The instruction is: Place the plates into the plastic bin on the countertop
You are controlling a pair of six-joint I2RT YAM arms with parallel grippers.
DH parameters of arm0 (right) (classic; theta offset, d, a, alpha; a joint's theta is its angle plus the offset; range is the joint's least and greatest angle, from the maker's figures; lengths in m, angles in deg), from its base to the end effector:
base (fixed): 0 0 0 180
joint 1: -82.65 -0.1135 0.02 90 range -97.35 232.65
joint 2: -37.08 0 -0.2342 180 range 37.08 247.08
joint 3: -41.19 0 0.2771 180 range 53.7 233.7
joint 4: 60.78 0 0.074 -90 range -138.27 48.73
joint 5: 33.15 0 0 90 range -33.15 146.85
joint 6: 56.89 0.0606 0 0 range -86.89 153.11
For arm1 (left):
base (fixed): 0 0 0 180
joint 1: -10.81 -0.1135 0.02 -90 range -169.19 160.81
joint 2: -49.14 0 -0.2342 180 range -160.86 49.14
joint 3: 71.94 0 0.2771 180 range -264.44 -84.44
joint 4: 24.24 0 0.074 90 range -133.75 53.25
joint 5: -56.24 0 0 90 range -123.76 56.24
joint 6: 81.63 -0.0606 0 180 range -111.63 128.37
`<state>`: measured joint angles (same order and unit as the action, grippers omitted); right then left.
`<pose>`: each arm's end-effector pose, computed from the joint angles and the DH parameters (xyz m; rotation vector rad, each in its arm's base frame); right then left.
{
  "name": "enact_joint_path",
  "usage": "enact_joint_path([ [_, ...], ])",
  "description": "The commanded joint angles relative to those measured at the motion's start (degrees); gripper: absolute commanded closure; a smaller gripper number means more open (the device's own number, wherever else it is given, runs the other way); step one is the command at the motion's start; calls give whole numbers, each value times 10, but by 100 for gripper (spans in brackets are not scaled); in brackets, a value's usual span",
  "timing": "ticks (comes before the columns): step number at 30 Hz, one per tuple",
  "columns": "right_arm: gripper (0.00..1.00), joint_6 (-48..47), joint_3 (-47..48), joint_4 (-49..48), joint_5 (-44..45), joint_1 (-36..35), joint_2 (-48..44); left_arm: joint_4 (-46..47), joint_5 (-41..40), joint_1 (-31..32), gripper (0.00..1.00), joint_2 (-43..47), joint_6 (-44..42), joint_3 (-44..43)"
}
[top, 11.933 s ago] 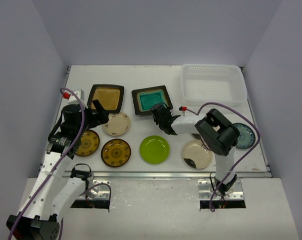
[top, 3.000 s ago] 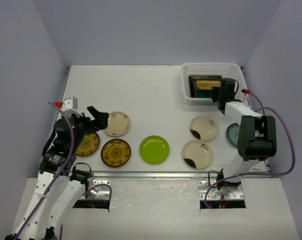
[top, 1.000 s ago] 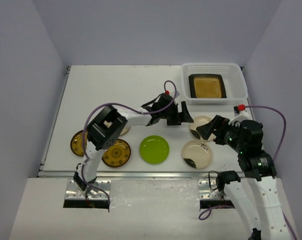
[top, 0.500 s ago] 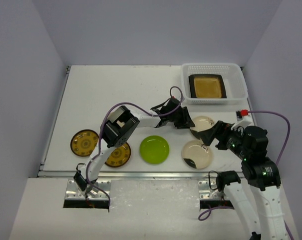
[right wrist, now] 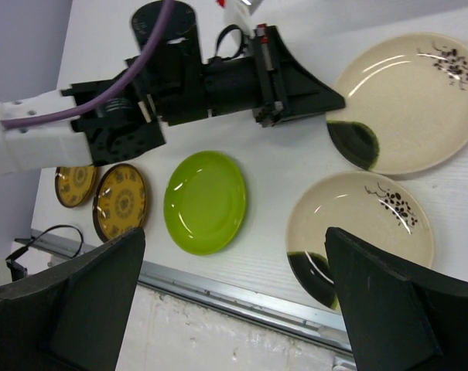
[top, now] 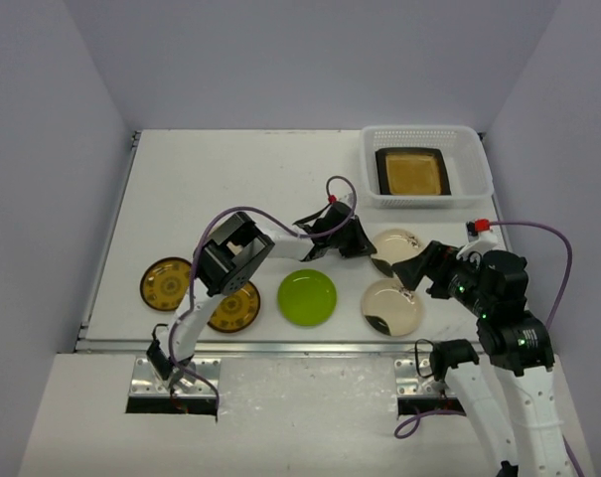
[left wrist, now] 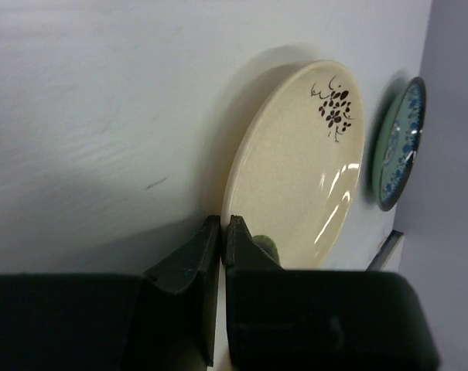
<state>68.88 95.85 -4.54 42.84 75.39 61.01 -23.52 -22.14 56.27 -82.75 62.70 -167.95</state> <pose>0.1608 0.0353 0.2929 0.3544 2.0469 0.7159 0.3490 -0.3720 0.0486 -0.0601 2.4368 -1.1254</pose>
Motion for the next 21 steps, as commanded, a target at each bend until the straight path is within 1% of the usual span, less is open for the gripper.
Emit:
enact_joint_path([
  [1,1,28,-34,-43,19,1,13,-7,-108,-6,100,115,-19,104],
  [5,1,55,-65,-88,8,1,24,1,-132,-19,100,240,-45,179],
  [7,1,76,-86,-121,-10,2,34,-6,-121,-27,100,309,-62,209],
  [9,1,89,-104,-170,-30,2,48,-15,-95,-36,100,354,-72,248],
  [13,1,79,-117,-236,-78,2,88,-50,-77,-56,100,461,-91,307],
  [15,1,62,-118,-274,-114,2,135,-64,-51,-76,100,534,-99,337],
  [16,1,62,-118,-289,-131,2,136,-69,-39,-85,100,535,-102,346],
  [17,1,53,-116,-317,-164,2,162,-85,-21,-97,100,566,-110,358],
  [19,1,53,-116,-339,-191,1,191,-98,-10,-106,100,599,-121,365],
  [21,4,79,-123,-406,-258,1,220,-123,0,-115,100,632,-133,374],
])
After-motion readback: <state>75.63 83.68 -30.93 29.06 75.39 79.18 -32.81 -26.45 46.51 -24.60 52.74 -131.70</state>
